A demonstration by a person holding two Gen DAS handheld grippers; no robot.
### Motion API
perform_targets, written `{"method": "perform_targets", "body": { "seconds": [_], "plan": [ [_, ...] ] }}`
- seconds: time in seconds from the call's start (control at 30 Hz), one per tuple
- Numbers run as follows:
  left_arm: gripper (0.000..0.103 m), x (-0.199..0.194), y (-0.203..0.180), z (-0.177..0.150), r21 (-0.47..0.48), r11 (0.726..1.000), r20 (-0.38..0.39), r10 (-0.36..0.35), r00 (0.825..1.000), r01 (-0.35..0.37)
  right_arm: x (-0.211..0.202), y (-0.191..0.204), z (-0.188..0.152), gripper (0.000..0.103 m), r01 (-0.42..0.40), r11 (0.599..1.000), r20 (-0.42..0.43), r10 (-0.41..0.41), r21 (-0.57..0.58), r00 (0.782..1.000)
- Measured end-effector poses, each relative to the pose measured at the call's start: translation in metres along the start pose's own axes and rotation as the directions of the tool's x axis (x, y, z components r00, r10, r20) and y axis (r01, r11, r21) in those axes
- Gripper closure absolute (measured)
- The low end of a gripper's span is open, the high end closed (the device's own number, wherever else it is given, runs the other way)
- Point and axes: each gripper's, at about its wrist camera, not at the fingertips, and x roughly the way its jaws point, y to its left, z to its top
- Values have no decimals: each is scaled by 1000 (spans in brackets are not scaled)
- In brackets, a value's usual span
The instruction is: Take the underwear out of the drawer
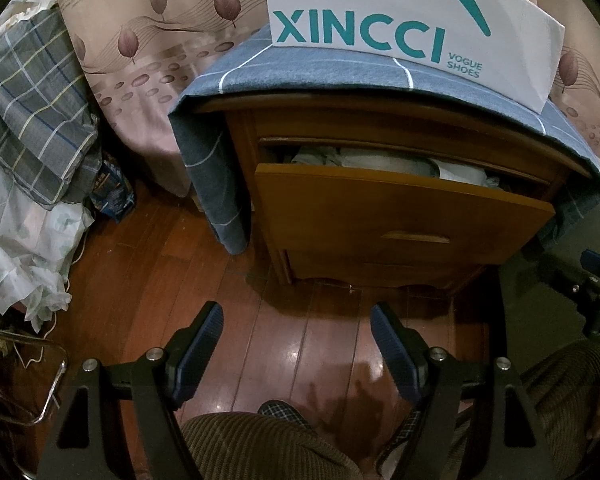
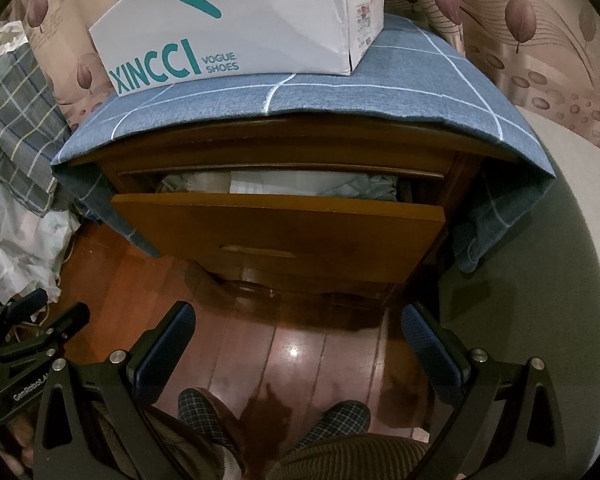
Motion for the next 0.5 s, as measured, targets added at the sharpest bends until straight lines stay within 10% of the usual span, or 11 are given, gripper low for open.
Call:
{"method": "perform_targets", "body": {
  "seconds": [0.5],
  "plan": [
    [25, 0, 5, 3, -5, 1000, -12, -10, 1000, 10, -2, -8, 0, 1, -32, 999, 5, 31, 32, 999]
  ]
}}
